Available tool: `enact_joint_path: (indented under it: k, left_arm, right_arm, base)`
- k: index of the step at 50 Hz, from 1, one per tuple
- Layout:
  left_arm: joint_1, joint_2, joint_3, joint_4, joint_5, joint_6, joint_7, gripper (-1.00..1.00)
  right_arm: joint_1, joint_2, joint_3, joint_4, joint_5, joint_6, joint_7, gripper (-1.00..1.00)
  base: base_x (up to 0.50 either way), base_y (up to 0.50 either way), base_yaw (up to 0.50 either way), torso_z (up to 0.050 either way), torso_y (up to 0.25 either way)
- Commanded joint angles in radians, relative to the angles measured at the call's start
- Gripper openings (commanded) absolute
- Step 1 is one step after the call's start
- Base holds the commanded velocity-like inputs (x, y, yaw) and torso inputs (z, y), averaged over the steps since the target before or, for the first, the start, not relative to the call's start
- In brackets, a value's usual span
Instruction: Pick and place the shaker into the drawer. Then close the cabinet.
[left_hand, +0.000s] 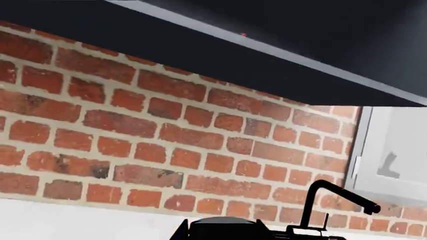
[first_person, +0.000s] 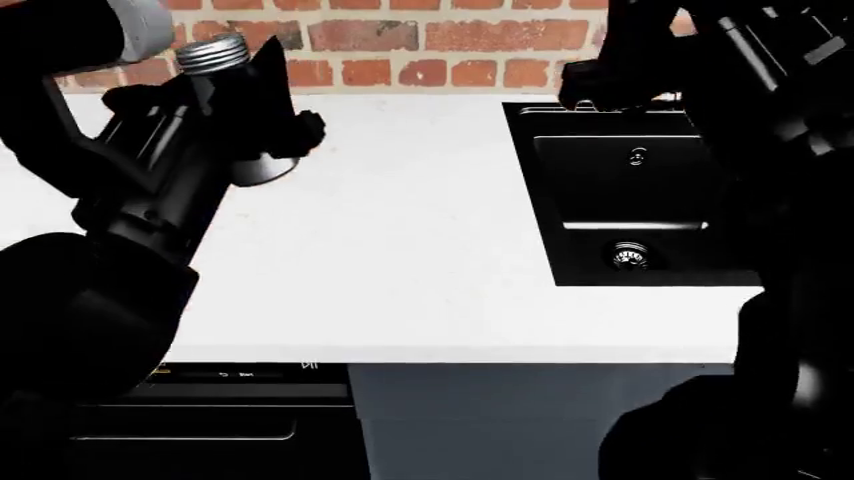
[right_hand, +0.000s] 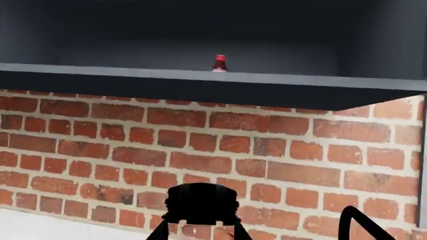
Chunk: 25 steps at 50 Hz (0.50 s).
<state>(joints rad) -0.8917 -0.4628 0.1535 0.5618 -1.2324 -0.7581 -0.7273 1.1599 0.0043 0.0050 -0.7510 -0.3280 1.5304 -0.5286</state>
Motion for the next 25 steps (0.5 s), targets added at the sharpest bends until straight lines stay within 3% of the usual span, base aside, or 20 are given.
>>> enact_joint_path:
  k: [1,6,19,25]
  left_arm:
    - [0.298,-0.055,-0.051,0.188,-0.035,0.029,-0.023,-1.00]
    - [0.329,-0.045,-0.042,0.176,-0.005,0.043,0.000,-1.00]
    - [0.345,-0.039,-0.028,0.171,0.014,0.052,0.013,-1.00]
    - [0.358,-0.040,-0.027,0.173,0.022,0.059,0.015,-1.00]
  right_arm:
    - [-0.246,-0.004,-0.065,-0.168,-0.110,0.040,-0.019,-1.00]
    - [-0.284,-0.004,-0.068,-0.194,-0.085,0.040,0.010,-1.00]
    - [-0.293,-0.003,0.071,-0.205,0.254,0.040,0.239,-1.00]
    - [-0.283,-0.001,0.042,-0.236,0.235,0.040,0.240,-1.00]
  base:
    - [0.00,0.00,0.00,0.000,0.000]
    - [0.00,0.00,0.00,0.003,0.000]
    - [0.00,0.00,0.00,0.000,0.000]
    - [0.00,0.00,0.00,0.000,0.000]
